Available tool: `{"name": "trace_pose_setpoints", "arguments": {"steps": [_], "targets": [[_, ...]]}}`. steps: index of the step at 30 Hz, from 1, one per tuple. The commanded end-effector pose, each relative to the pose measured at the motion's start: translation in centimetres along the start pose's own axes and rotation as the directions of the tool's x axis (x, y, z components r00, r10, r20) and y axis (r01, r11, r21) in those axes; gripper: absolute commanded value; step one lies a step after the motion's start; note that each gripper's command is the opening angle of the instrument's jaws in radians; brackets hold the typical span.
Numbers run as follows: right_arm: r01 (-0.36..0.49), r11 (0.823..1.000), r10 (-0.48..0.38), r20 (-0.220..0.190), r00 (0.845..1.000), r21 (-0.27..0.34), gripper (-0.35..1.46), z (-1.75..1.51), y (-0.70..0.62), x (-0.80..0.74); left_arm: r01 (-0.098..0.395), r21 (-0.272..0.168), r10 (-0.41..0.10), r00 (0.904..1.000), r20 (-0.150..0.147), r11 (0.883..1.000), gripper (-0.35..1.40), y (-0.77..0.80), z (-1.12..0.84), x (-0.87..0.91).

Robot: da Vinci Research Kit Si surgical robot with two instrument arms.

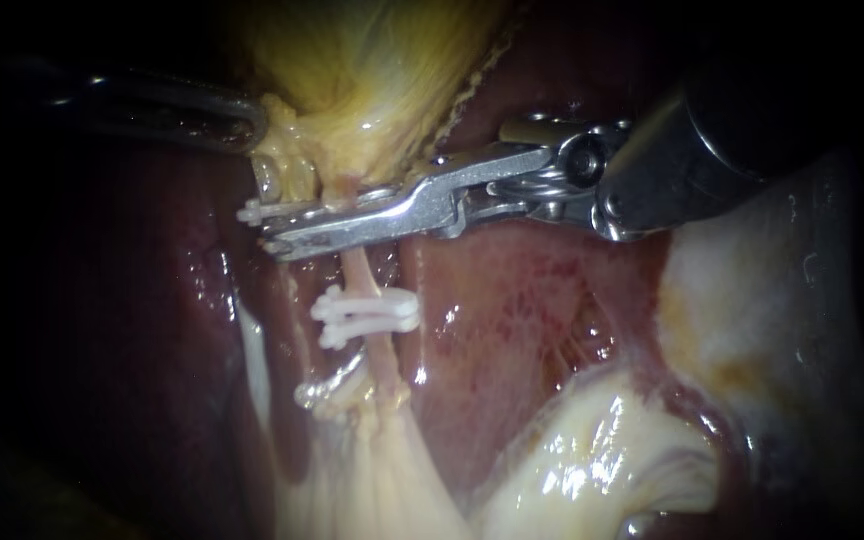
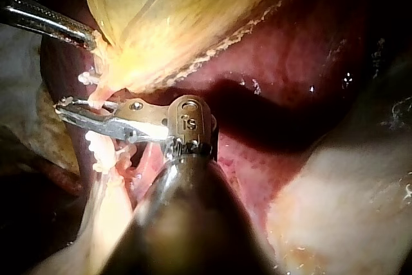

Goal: Clipping third clip right tube

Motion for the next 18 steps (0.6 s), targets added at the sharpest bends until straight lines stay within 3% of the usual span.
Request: {"name": "trace_pose_setpoints", "arguments": {"steps": [1, 18], "targets": [[0.002, 1.0, -0.002, 0.0, 1.0, 0.0, -0.35, 0.0, 0.0, -0.01, 0.0, 0.0, 0.0, 1.0, 0.0, 1.0, -0.35, 0.0, 0.0, 0.0], [0.002, 1.0, -0.002, 0.0, 1.0, -0.002, -0.35, -0.02, 0.02, -0.02, 0.0, 0.0, 0.0, 1.0, 0.0, 1.0, -0.35, 0.01, 0.0, 0.0]]}}
